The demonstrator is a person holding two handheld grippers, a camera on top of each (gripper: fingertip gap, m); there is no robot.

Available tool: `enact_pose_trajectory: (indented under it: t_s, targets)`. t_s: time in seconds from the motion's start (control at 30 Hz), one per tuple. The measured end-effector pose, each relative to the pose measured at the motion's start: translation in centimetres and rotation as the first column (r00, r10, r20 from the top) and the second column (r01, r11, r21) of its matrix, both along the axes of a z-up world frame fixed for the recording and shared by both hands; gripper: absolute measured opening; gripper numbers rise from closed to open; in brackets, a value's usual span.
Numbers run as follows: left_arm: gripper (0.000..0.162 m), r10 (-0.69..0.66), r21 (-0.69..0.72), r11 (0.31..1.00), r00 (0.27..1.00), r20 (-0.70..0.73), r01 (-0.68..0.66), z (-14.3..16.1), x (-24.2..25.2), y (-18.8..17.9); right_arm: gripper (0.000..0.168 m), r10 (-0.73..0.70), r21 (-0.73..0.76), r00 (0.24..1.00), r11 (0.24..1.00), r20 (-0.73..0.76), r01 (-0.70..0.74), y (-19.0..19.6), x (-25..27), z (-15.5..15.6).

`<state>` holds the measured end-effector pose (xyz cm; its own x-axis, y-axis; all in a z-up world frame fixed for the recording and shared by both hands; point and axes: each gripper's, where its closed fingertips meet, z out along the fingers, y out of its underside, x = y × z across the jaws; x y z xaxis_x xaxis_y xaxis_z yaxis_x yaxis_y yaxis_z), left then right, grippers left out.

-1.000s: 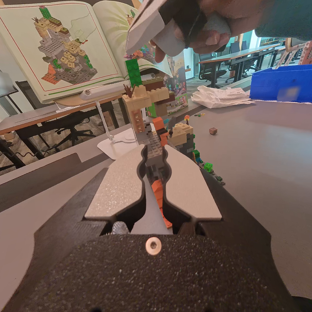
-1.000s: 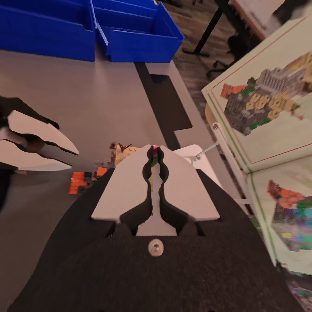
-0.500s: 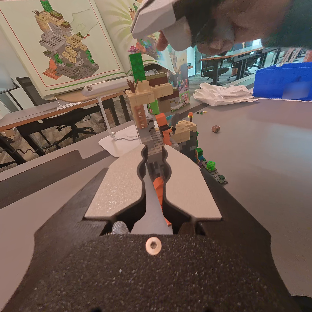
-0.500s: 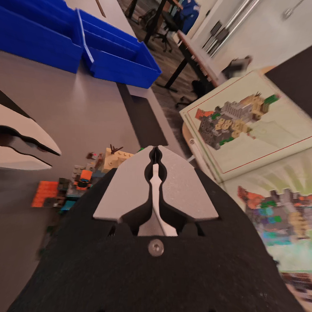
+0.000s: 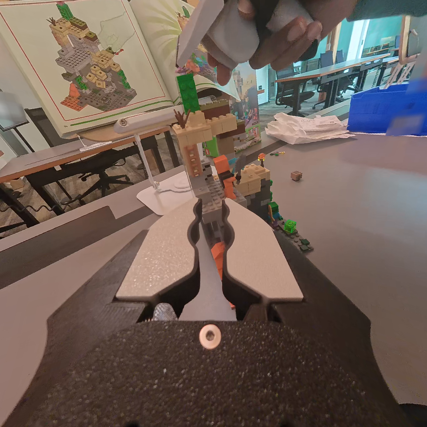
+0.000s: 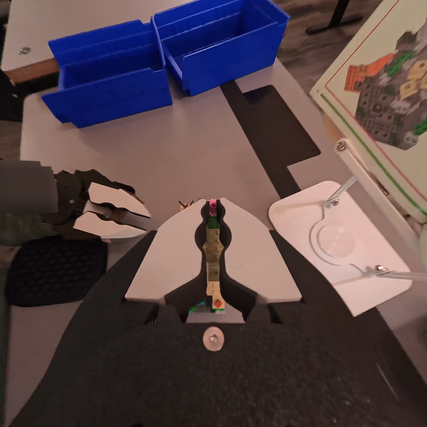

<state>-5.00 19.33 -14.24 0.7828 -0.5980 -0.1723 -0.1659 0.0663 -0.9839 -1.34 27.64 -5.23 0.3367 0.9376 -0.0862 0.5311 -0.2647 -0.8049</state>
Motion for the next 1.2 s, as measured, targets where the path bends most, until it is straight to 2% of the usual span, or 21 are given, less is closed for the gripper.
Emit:
enact_pose_trajectory:
  t_s: [0.17,0.33,0.47,0.53,0.6,0.7,0.73,0.77,0.9,1.07,1.2]
  targets:
    - [0.016,0.001,0.007,1.0,1.0,-0.009,-0.001,0.0,0.0,-0.1,0.002,-0.012,-0.074,1.0,0.997,0.015,0.013,0.0,-0.2,0.0]
    - [0.015,0.008,0.013,1.0,1.0,-0.011,-0.008,0.2,-0.2,-0.1,0.0,-0.001,0.144,0.995,0.989,0.103,-0.014,-0.2,-0.7,-0.2]
    - [0.015,0.014,0.014,1.0,1.0,-0.01,-0.014,0.2,-0.4,0.0,0.0,0.002,0.216,0.999,0.976,0.055,-0.014,-0.7,-1.4,0.2]
    - [0.015,0.016,0.012,1.0,1.0,-0.004,-0.016,0.3,-0.5,0.0,0.0,-0.011,0.193,1.0,0.981,-0.01,0.013,-0.7,-1.6,1.4]
    - [0.016,0.018,0.01,1.0,1.0,0.004,-0.018,0.3,-0.6,0.1,0.0,-0.026,0.175,1.0,0.984,-0.008,0.027,-0.4,-1.3,1.9]
    - [0.017,0.013,0.005,1.0,1.0,0.021,-0.013,0.6,-0.4,0.5,0.0,-0.027,0.116,0.999,0.993,0.03,0.024,-0.1,-0.5,1.5]
    - [0.018,0.009,0.003,1.0,1.0,0.025,-0.009,0.8,-0.3,0.8,0.011,-0.012,0.077,0.999,0.997,0.051,0.008,-0.3,-0.3,1.2]
    - [0.02,0.002,0.001,1.0,1.0,0.029,-0.002,1.1,-0.2,1.1,0.013,0.0,0.048,0.997,0.999,0.075,-0.004,-0.4,0.0,0.8]
    - [0.025,-0.03,0.022,0.999,0.999,0.04,0.029,3.6,0.3,2.6,0.015,0.009,0.025,0.99,1.0,0.141,-0.013,0.0,0.6,0.2]
    - [0.027,-0.142,0.008,0.99,0.99,0.024,0.142,7.9,2.0,5.1,0.012,0.02,0.001,0.983,1.0,0.184,-0.02,0.3,0.7,-0.1]
    - [0.031,-0.278,-0.125,0.955,0.959,-0.047,0.271,8.2,4.1,7.1,0.011,0.035,-0.01,0.977,0.999,0.212,-0.033,0.2,0.8,-0.2]
